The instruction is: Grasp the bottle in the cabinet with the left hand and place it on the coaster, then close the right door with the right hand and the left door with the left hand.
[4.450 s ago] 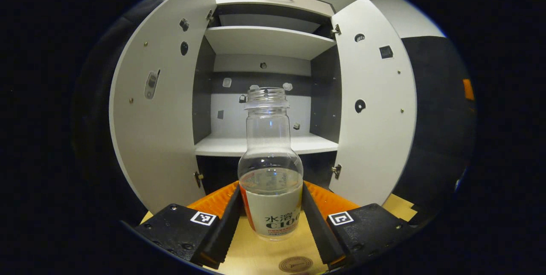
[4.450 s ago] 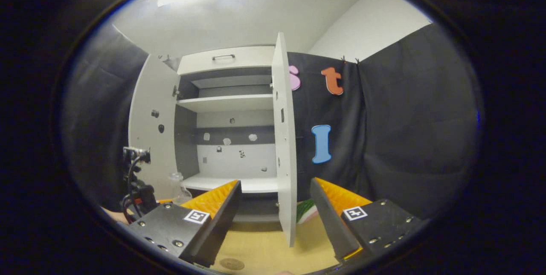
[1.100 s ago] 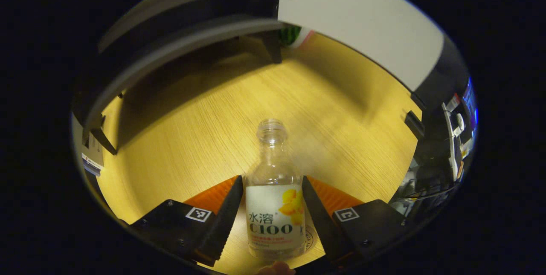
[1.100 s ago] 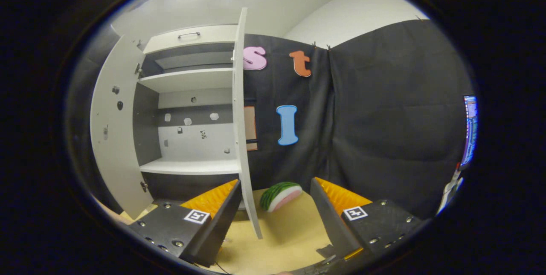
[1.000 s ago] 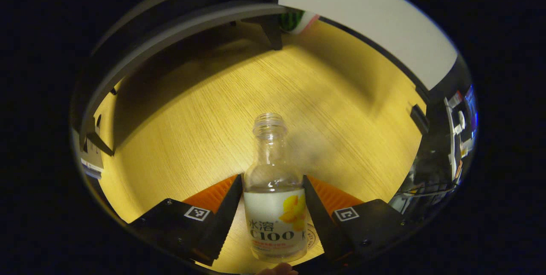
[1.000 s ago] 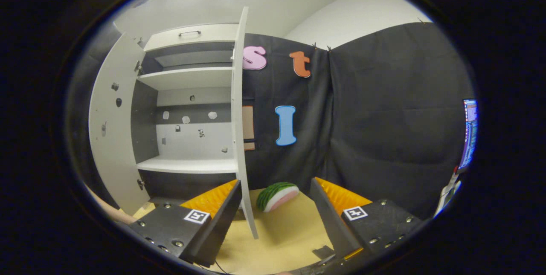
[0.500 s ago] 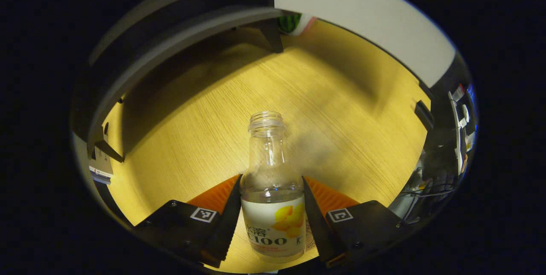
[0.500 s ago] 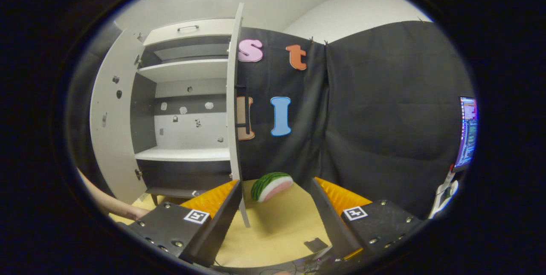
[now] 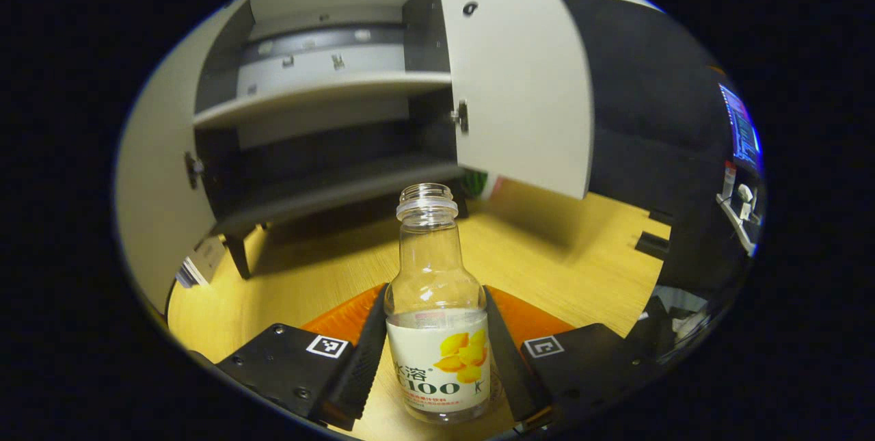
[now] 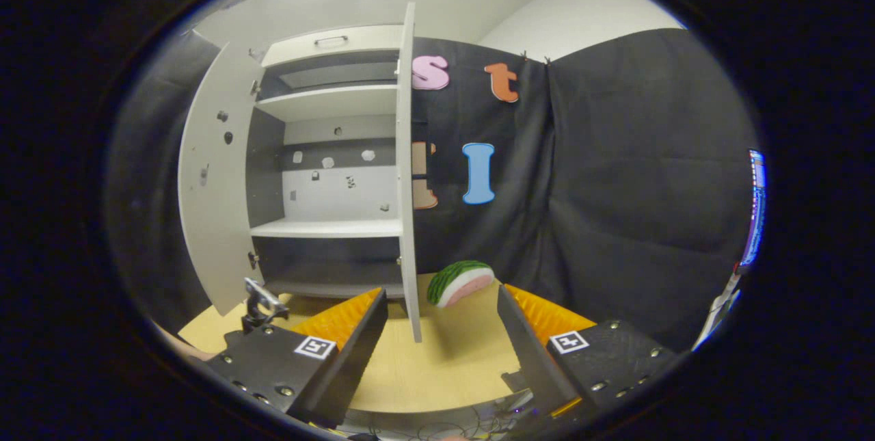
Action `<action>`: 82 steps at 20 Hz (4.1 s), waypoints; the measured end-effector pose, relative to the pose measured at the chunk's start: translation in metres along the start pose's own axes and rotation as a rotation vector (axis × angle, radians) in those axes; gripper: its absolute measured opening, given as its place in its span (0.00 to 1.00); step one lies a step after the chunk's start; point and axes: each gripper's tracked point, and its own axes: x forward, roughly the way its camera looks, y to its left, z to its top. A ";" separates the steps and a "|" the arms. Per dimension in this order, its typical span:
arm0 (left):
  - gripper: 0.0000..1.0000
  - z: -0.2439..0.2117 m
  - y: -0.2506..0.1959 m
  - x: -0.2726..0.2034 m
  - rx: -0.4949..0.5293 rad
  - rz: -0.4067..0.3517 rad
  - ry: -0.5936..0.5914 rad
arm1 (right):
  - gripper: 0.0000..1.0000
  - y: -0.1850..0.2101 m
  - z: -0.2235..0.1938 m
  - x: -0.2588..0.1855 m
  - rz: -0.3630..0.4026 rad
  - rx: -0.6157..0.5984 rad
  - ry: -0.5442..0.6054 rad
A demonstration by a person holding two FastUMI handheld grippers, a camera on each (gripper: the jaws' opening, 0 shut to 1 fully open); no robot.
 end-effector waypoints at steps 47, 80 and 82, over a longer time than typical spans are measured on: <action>0.86 -0.054 -0.009 -0.052 -0.002 -0.140 -0.032 | 0.98 0.000 -0.037 0.040 -0.018 0.027 0.010; 0.96 0.394 0.135 -0.166 -0.148 -0.098 -0.358 | 0.98 -0.094 0.190 0.191 -0.128 -0.046 -0.159; 0.96 0.392 0.144 -0.172 -0.130 -0.075 -0.358 | 0.98 -0.084 0.199 0.202 -0.100 -0.042 -0.159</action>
